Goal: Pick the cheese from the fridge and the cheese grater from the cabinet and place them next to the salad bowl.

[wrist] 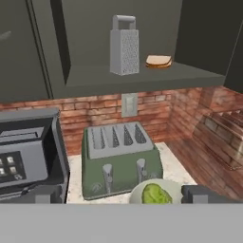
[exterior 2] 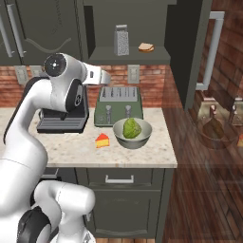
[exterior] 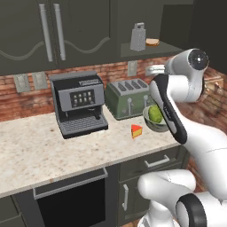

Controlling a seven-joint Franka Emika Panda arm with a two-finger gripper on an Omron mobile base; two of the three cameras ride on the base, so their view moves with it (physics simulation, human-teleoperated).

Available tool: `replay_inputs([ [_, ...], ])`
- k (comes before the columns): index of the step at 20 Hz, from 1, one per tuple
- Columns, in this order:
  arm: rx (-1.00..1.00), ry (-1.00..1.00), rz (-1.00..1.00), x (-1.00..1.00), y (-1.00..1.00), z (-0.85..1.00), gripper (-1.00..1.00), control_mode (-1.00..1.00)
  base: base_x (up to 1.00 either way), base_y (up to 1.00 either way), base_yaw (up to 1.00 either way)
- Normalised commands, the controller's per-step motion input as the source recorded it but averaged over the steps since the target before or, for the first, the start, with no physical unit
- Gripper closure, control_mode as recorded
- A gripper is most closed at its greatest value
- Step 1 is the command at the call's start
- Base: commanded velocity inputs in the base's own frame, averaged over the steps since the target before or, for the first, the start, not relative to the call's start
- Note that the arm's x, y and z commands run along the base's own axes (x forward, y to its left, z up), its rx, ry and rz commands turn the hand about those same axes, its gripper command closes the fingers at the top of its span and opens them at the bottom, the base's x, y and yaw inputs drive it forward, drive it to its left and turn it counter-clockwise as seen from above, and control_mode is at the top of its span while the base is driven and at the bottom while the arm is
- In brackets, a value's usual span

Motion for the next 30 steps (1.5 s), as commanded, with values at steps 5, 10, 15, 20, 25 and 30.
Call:
replay_inputs([
  [5,0.00,-0.08,0.01,0.00,-0.22,0.29,-1.00,-1.00,0.00,0.00,0.00],
  [10,0.00,-0.11,0.00,0.02,-0.01,0.43,-1.00,-1.00,0.00,0.00,0.00],
  [15,0.00,-0.09,0.00,0.17,0.00,0.41,-1.00,-1.00,0.00,0.00,0.00],
  [20,0.00,-0.05,0.00,0.28,-0.12,0.22,-1.00,-1.00,0.00,0.00,0.00],
  [25,0.00,0.00,0.00,0.40,-0.21,0.09,-1.00,-1.00,0.00,0.00,0.00],
  [30,0.00,0.00,0.00,0.35,-0.13,0.14,-1.00,-1.00,0.00,0.00,0.00],
])
